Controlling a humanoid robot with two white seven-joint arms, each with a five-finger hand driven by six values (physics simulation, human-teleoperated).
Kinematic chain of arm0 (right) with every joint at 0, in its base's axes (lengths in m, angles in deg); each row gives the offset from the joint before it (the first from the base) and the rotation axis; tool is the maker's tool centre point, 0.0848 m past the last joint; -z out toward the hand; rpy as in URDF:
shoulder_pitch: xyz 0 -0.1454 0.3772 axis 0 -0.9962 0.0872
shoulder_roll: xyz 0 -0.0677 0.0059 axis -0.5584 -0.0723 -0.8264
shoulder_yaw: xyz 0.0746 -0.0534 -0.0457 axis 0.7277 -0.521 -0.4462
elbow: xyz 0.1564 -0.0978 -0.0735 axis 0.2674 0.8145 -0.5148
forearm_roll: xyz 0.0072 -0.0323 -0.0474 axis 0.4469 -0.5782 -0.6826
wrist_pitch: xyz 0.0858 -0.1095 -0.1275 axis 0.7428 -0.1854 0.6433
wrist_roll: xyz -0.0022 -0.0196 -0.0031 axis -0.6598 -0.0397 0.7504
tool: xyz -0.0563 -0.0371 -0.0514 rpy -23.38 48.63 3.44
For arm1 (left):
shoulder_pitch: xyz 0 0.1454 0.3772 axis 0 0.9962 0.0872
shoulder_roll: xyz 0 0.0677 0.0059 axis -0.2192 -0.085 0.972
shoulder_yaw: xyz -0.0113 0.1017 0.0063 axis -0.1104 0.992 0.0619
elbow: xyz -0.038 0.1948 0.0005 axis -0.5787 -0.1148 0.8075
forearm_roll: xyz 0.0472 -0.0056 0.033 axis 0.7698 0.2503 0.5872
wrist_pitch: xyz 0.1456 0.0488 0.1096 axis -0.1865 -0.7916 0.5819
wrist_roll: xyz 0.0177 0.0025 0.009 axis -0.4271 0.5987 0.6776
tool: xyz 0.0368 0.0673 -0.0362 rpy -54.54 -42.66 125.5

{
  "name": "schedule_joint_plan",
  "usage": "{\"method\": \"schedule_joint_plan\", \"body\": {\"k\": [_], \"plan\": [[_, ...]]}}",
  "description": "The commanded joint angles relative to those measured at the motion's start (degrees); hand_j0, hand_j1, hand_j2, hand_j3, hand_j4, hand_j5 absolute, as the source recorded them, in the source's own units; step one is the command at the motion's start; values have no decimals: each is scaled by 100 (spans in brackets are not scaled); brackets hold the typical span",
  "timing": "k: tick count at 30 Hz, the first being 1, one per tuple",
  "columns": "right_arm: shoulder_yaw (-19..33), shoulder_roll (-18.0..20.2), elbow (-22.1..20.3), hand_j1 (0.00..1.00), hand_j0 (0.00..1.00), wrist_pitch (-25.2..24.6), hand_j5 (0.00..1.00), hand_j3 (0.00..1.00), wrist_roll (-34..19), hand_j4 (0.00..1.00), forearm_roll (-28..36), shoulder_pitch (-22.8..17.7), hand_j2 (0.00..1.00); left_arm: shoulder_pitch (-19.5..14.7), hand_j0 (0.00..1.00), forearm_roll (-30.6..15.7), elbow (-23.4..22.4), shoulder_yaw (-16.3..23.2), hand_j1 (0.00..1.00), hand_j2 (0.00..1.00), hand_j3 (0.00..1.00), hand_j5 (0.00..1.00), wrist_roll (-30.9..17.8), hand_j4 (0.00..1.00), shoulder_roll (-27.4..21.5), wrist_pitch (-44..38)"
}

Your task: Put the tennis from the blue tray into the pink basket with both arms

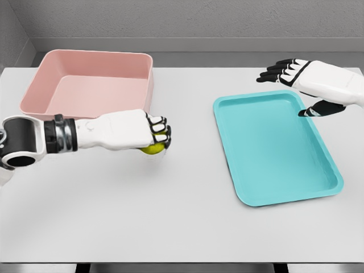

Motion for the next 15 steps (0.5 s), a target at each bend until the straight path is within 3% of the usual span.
{"method": "schedule_joint_plan", "body": {"k": [1,4,8,10,15], "plan": [[1,5,-1,100,100,-16,100,100,3,100,31,-9,100,0,0,-279,-88,-150,0,0,0,0,-6,0,43,-7],[1,5,-1,100,100,-16,100,100,3,100,31,-9,100,0,0,-323,-334,-537,0,0,0,0,-6,0,43,-7],[1,5,8,100,100,-16,100,100,3,100,31,0,100,-299,0,-376,-1002,-730,0,0,0,0,3,0,96,-7],[1,5,8,100,100,-16,100,100,3,100,31,-9,100,-308,0,-394,-1266,-1020,0,0,0,0,3,0,87,-7],[1,5,8,100,100,-16,100,100,3,100,31,-9,100,-352,0,-341,-2435,-1231,0,0,0,0,-6,0,298,-7]]}}
